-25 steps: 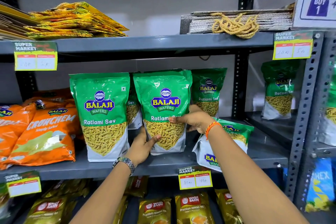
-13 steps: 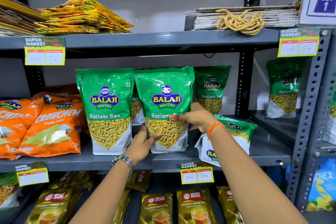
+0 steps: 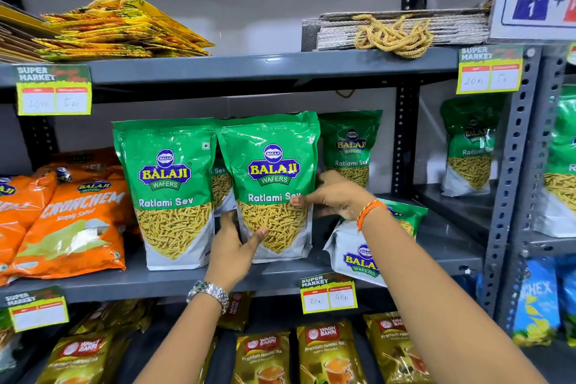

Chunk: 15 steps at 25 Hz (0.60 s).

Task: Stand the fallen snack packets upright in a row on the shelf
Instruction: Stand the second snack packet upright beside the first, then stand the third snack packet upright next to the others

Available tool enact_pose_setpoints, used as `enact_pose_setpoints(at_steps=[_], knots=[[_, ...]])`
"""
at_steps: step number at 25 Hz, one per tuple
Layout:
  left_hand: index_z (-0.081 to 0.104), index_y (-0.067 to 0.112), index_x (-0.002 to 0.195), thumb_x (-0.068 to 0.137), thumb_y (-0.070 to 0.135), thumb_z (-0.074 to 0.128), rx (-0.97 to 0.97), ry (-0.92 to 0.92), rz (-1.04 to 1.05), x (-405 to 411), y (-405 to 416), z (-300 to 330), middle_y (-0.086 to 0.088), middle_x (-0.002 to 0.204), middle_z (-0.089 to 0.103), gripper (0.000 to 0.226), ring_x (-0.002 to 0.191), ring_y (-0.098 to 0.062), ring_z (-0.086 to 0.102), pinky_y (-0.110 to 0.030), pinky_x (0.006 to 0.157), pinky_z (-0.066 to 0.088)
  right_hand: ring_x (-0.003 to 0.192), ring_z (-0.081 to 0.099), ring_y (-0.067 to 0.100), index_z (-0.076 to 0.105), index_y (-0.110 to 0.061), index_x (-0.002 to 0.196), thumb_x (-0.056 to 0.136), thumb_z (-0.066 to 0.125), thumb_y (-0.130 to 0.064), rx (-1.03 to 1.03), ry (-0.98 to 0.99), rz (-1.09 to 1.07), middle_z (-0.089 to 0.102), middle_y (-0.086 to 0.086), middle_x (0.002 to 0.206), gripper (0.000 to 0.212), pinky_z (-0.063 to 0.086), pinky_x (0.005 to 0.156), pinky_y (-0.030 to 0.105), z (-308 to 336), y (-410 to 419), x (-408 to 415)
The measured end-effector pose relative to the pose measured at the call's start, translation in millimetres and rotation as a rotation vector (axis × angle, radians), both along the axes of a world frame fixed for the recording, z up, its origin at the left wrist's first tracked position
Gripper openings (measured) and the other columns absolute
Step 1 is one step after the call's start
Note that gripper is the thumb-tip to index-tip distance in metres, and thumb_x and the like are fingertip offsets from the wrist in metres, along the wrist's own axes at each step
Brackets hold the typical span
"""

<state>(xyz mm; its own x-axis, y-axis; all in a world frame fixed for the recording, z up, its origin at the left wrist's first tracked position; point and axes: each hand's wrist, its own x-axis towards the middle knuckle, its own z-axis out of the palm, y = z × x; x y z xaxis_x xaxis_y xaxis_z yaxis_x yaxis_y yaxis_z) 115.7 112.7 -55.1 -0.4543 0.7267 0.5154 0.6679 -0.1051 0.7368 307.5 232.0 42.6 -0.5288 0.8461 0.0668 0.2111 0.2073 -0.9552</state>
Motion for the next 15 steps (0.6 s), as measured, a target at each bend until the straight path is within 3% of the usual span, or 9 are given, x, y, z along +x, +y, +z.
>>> enact_pose_setpoints(at_steps=[2,4,5,7,9,10,13,15], knots=[[0.043,0.009,0.126,0.081,0.038,0.079,0.130,-0.009,0.131,14,-2,-3,-0.003,0.107,0.060,0.065,0.103,-0.026,0.061,-0.033,0.083,0.048,0.121,0.065,0.028,0.063,-0.006,0.117,0.071,0.089,-0.013,0.009,0.029,-0.024,0.072,0.012,0.125,0.053,0.054,0.100,0.044,2,9,19],[0.039,0.011,0.125,0.079,0.030,0.081,0.249,0.051,0.225,33,-5,-4,-0.009,0.119,0.055,0.065,0.114,-0.029,0.052,-0.042,0.094,0.046,0.120,0.065,0.031,0.059,0.003,0.128,0.072,0.088,-0.011,0.033,0.096,-0.139,0.068,0.017,0.127,0.064,0.056,0.099,0.041,0,24,46],[0.038,0.015,0.121,0.079,0.027,0.079,0.313,0.104,0.251,42,-6,-5,-0.008,0.117,0.052,0.059,0.110,-0.028,0.050,-0.041,0.092,0.044,0.114,0.067,0.031,0.059,0.005,0.127,0.072,0.089,-0.011,0.056,0.112,-0.220,0.069,0.018,0.122,0.065,0.056,0.095,0.039,-1,32,61],[0.039,0.018,0.112,0.081,0.022,0.074,0.406,0.188,0.243,61,-8,-6,-0.001,0.105,0.049,0.047,0.098,-0.019,0.046,-0.032,0.084,0.038,0.094,0.065,0.027,0.065,0.003,0.105,0.069,0.090,-0.008,0.096,0.133,-0.370,0.067,0.021,0.103,0.046,0.052,0.085,0.037,-8,48,91],[0.044,0.019,0.106,0.085,0.027,0.068,0.370,0.263,0.153,77,-7,-5,0.004,0.092,0.053,0.033,0.085,-0.014,0.049,-0.030,0.074,0.041,0.085,0.058,0.024,0.064,0.001,0.084,0.067,0.091,-0.008,0.132,0.104,-0.503,0.065,0.034,0.095,0.034,0.050,0.081,0.039,-16,62,112],[0.047,0.020,0.104,0.089,0.034,0.064,0.303,0.313,0.090,87,-6,-5,0.006,0.086,0.057,0.026,0.079,-0.015,0.054,-0.033,0.071,0.045,0.085,0.058,0.023,0.064,0.005,0.084,0.066,0.092,-0.011,0.152,0.059,-0.578,0.065,0.039,0.099,0.037,0.052,0.084,0.040,-22,69,120],[0.054,0.020,0.095,0.094,0.056,0.044,0.141,0.453,-0.041,117,3,-4,0.003,0.065,0.064,0.037,0.068,-0.022,0.062,-0.041,0.064,0.048,0.112,0.065,0.035,0.062,0.006,0.105,0.064,0.091,-0.034,0.138,-0.208,-0.757,0.066,0.023,0.110,0.064,0.053,0.098,0.044,-42,81,134],[0.053,0.015,0.096,0.092,0.066,0.035,0.058,0.441,-0.052,135,14,-1,-0.003,0.068,0.064,0.054,0.076,-0.031,0.063,-0.043,0.067,0.047,0.126,0.059,0.038,0.053,0.006,0.132,0.070,0.085,-0.047,0.063,-0.345,-0.760,0.063,0.019,0.133,0.088,0.049,0.106,0.046,-53,85,136]])
